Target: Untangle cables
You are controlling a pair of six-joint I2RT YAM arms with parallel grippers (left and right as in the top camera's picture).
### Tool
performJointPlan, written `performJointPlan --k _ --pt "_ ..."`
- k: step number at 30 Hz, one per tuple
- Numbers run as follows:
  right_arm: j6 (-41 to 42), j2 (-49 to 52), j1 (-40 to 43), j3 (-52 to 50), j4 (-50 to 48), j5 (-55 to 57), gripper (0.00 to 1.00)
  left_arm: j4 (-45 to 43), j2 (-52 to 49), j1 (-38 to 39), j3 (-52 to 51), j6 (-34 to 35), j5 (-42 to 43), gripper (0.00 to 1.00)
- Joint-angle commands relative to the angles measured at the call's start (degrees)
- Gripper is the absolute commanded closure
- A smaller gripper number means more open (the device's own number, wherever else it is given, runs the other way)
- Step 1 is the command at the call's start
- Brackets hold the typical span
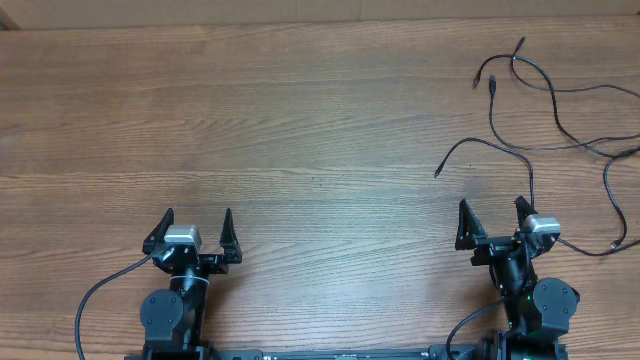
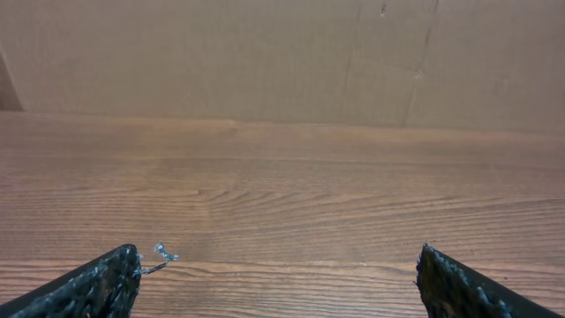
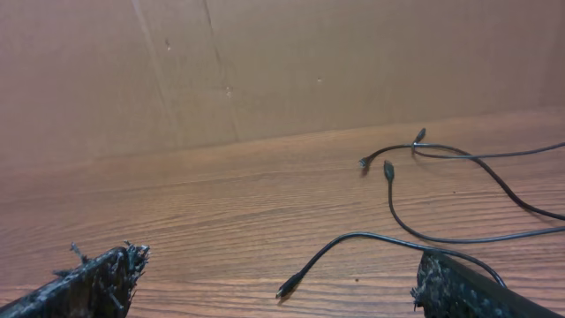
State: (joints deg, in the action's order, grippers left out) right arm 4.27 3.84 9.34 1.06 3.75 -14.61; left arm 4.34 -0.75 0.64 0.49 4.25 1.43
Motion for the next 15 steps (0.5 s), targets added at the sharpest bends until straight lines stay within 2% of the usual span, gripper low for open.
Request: performJointPlan --k 1,7,15 --pt "0.3 -0.7 0.2 -0.6 -0.1 0.4 0.00 0.1 0.5 -0.3 -0.2 -0.9 -0.2 0.00" --pt "-0.7 -1.8 0.0 -0.6 -0.1 0.3 0.00 0.1 0.5 -0.3 -0.2 -0.9 -0.2 0.00" --pt "-9.1 -3.7 -1.2 -0.6 -0.2 -3.3 0.00 0.1 0.5 -0.3 -0.2 -0.9 -0.2 0.01"
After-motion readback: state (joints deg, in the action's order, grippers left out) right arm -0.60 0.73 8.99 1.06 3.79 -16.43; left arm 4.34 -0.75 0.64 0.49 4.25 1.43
